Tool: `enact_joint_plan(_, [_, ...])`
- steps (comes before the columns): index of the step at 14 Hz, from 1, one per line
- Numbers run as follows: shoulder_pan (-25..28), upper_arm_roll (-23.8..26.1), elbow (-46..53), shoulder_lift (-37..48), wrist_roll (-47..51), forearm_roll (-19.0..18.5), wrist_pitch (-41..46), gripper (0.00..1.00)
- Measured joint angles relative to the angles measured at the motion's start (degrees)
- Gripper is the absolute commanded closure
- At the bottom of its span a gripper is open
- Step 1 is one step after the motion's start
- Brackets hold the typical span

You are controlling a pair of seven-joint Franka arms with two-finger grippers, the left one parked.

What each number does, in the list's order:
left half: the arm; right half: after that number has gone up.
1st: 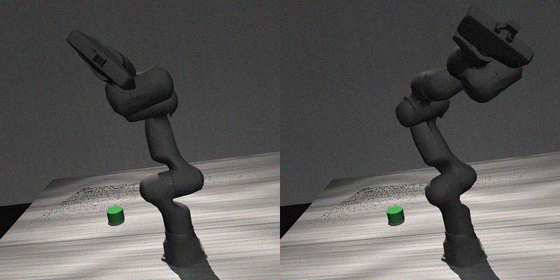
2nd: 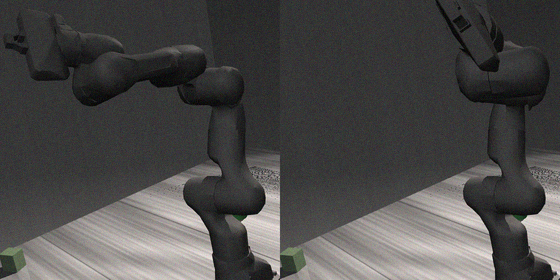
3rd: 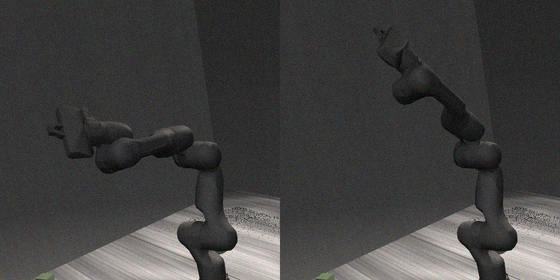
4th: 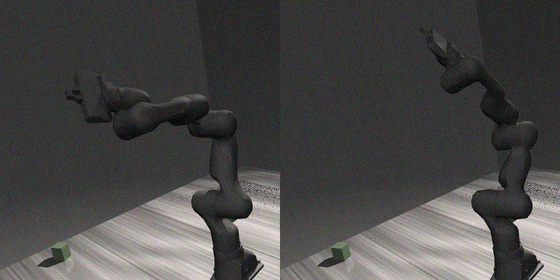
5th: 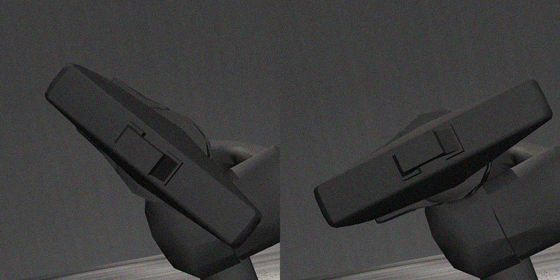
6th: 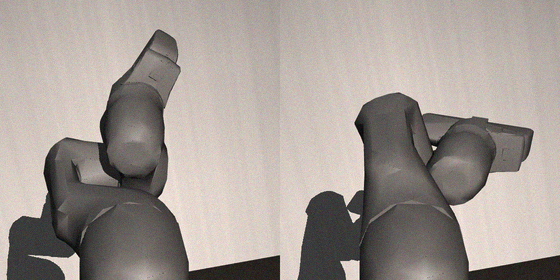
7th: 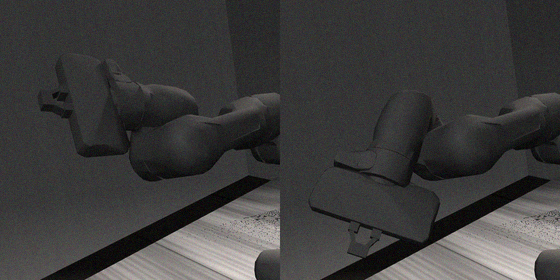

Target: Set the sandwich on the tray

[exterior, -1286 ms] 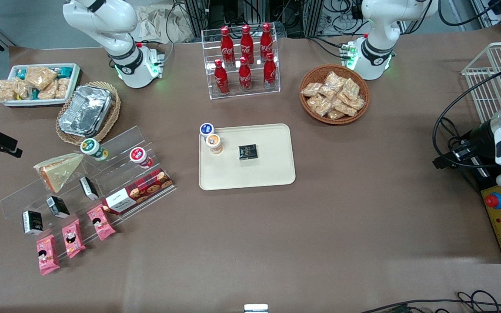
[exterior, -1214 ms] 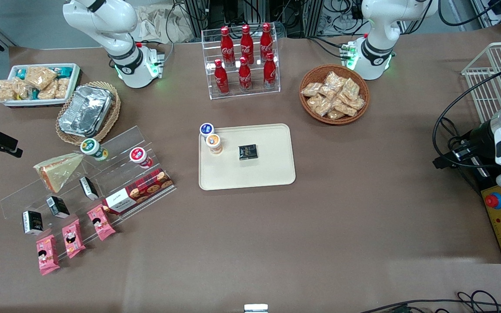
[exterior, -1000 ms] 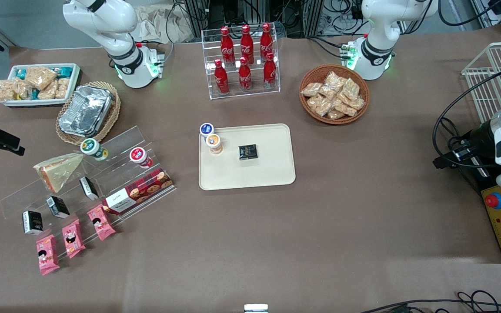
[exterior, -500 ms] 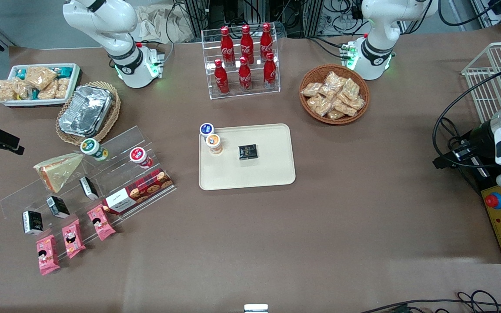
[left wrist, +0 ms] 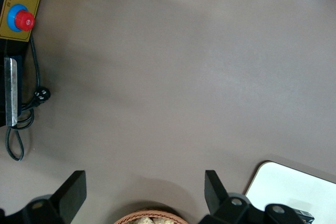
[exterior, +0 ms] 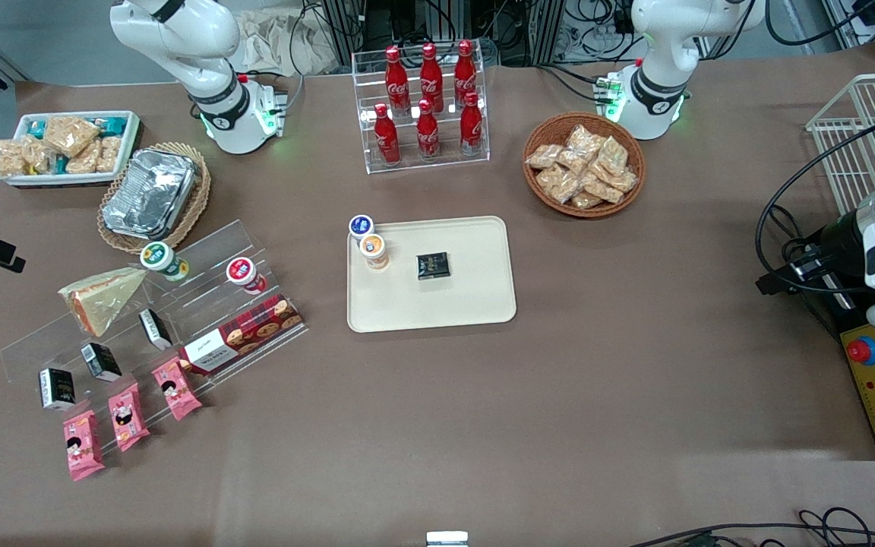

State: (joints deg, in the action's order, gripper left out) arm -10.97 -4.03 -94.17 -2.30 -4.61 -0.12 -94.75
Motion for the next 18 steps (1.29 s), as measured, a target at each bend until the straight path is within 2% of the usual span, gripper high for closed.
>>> enact_joint_plan(3, [0.0,0.1,-0.3,-0.1,13.2,0.0,0.5,0.01])
enact_joint_plan(6, [0.0,0.1,-3.0,-0.3,19.0,0.0,-0.2,0.01])
enact_joint_plan(18, [-0.9,0.0,-23.0,0.2,20.3,0.0,-24.5,0.01])
